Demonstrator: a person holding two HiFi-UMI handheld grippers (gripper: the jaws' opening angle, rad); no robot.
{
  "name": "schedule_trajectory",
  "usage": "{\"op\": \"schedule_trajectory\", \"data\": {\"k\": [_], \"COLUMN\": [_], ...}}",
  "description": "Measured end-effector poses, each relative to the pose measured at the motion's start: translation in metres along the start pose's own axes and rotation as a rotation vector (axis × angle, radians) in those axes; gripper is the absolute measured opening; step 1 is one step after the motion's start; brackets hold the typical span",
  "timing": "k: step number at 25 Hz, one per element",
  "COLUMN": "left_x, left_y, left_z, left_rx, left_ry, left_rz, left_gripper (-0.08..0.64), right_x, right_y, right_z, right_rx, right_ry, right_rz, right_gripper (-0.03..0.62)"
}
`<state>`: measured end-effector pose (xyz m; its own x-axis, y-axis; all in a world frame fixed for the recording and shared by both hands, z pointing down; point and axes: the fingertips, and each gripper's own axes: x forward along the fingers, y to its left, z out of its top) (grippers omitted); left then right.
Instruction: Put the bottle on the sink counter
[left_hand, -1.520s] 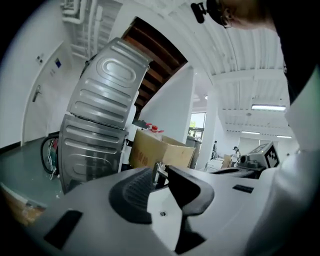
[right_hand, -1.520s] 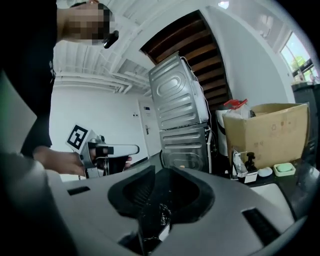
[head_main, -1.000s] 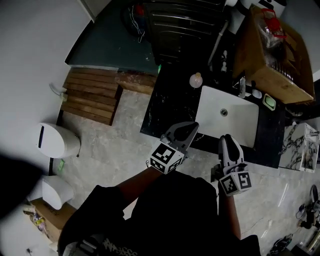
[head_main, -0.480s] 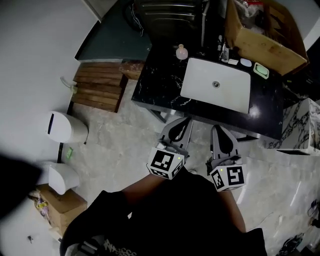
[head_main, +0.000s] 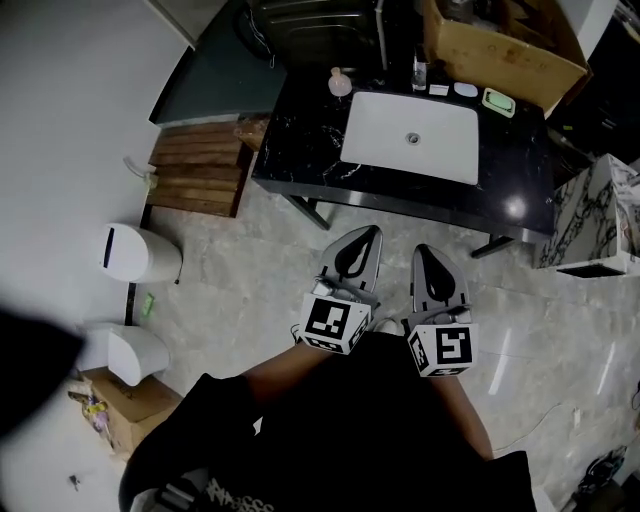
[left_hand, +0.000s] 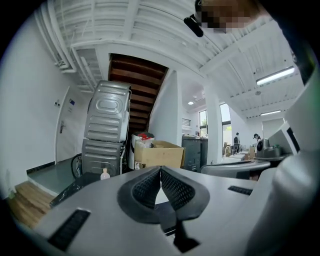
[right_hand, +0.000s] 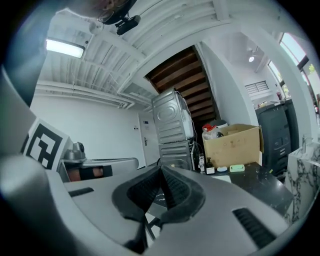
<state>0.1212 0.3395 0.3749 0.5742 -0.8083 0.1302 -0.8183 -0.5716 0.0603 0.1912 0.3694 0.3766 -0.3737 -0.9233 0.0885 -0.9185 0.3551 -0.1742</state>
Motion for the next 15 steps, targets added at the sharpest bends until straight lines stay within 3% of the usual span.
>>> {"op": "schedule_trajectory", "data": {"k": [6, 10, 15], "left_x": [-0.017, -0.043, -0.072], "left_y": [-0.014, -0.002, 0.013], "left_z": [-0.001, -0.002, -0.003], "left_rx": [0.008, -0.001, -0.014], "left_ry": [-0.017, -0.018, -0.012], "left_rz": [0.011, 0.050, 0.044], "left_gripper": [0.015, 0.015, 0.017], "right_x": [-0.010, -0.009, -0.005], "right_y": [0.012, 0.038, 0.076], "right_z": [0.006, 0.001, 0.002], "right_rx": [-0.034, -0.053, -0.089], "right_ry": [-0.008, 0.018, 0.030], "right_rz": [-0.012, 0.010, 0.020], "right_gripper": [0.038, 0.038, 0.037]}}
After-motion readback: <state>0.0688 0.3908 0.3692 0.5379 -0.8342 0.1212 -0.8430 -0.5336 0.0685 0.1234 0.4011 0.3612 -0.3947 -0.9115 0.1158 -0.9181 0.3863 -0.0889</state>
